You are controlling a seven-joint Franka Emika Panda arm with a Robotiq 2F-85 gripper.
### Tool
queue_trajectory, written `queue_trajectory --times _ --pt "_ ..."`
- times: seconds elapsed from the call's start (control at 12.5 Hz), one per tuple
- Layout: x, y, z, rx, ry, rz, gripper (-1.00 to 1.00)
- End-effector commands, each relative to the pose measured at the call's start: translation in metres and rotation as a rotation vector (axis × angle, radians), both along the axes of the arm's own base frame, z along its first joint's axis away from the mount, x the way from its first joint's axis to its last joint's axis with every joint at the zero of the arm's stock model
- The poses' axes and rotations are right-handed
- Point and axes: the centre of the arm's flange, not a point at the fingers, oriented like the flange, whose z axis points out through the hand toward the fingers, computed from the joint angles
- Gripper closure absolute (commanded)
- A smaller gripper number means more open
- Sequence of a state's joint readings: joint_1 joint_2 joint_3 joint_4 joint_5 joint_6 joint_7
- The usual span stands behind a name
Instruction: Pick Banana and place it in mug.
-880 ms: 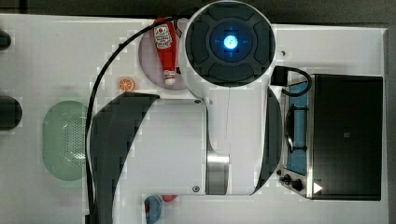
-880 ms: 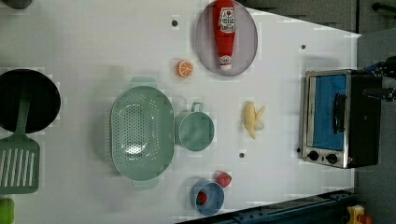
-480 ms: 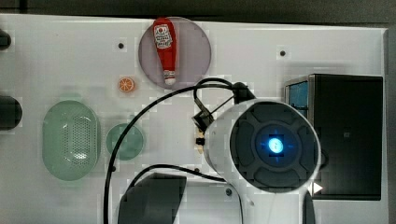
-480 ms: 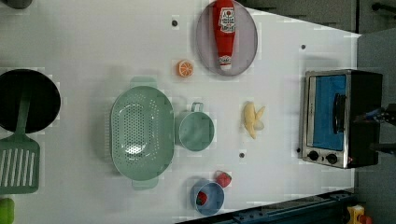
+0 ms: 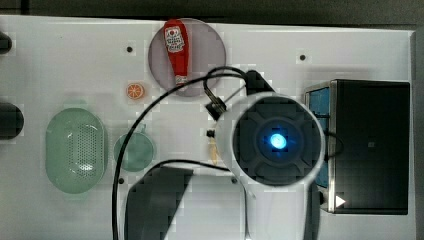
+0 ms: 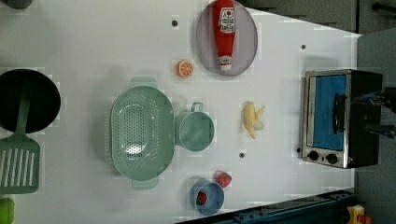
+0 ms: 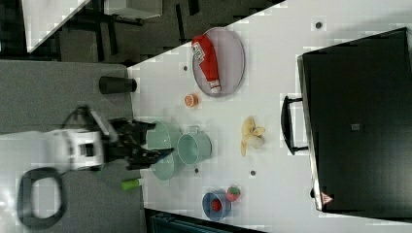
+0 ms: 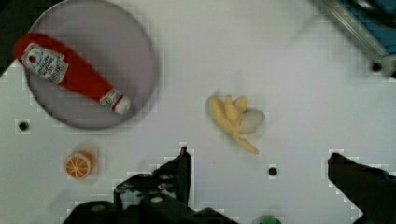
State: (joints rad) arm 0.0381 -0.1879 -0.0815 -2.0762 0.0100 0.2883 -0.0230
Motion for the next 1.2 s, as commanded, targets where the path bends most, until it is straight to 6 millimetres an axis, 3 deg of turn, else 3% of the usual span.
queue_trajectory --times 0.08,0.32,0.64,1.04,1.2 --pt "0.010 -0.010 -0.074 0.000 0.041 0.219 -1.00" --pt "0.020 -0.010 -0.133 -0.007 0.001 0.401 -1.00" --pt "0.015 -0.009 -0.215 0.002 0.023 0.690 -1.00" --pt "0.004 -0.001 -0.304 0.041 0.138 0.723 -1.00" --pt "0.005 0.000 -0.326 0.031 0.122 0.727 -1.00"
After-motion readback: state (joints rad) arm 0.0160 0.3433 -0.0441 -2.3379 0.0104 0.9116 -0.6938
